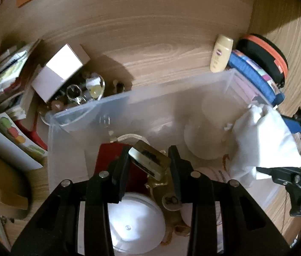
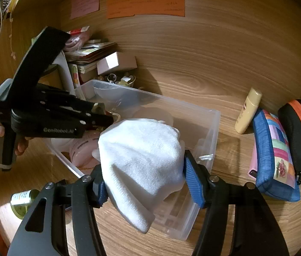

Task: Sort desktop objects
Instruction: 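Lower the grey block into the box and open the left gripper while the right releases the cloth bag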

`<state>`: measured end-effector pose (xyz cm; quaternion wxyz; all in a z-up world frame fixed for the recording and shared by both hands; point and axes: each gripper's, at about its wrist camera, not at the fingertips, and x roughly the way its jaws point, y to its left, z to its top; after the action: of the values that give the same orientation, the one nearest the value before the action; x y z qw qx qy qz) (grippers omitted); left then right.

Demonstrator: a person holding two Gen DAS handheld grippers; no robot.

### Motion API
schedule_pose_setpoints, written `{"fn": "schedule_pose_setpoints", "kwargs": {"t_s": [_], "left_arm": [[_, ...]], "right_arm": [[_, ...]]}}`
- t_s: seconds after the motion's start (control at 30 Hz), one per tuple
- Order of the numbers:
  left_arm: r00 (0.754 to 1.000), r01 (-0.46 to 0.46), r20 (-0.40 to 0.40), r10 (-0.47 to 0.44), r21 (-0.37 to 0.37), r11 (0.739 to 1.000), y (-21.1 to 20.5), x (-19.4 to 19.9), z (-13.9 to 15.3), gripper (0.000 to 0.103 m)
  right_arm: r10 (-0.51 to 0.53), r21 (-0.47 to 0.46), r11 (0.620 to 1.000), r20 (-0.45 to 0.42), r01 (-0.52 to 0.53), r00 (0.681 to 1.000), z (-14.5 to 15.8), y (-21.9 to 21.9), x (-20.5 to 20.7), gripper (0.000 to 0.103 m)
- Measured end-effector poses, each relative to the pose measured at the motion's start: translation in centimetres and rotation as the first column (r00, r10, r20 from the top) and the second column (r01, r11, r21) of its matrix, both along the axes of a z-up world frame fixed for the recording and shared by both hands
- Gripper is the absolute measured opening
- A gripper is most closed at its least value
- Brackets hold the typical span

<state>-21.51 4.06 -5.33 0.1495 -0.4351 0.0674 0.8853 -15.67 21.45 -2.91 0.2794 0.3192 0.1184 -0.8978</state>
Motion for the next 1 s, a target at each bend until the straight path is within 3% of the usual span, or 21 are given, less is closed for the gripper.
{"fn": "schedule_pose_setpoints", "kwargs": {"t_s": [0.23, 0.43, 0.6, 0.73, 1.0], "left_arm": [[0.999, -0.025, 0.026, 0.024, 0.024, 0.999, -0.6, -0.1, -0.3, 0.035], [1.000, -0.025, -0.004, 0.025, 0.034, 0.999, -0.7, 0.7, -0.2, 0.037], [0.999, -0.032, -0.039, 0.033, 0.021, 0.999, -0.7, 1.4, 0.4, 0.053], [0.997, -0.040, -0.062, 0.042, 0.019, 0.999, -0.9, 1.9, 1.0, 0.059], [0.991, -0.087, -0.106, 0.086, 0.004, 0.996, -1.6, 2.8, 1.6, 0.064]], "right_arm": [[-0.002, -0.008, 1.000, 0.004, 0.002, 1.000, 0.0, 0.2, 0.2, 0.058], [0.006, -0.020, 1.000, 0.015, -0.005, 1.000, 0.1, 0.2, 0.5, 0.061], [0.004, -0.032, 0.999, 0.023, -0.003, 1.000, 0.2, 0.4, 0.5, 0.062], [0.010, -0.054, 0.999, 0.007, -0.010, 1.000, 0.8, 0.7, 0.9, 0.075], [-0.003, -0.076, 0.997, -0.017, 0.002, 1.000, 1.5, 1.2, 1.2, 0.082]]}}
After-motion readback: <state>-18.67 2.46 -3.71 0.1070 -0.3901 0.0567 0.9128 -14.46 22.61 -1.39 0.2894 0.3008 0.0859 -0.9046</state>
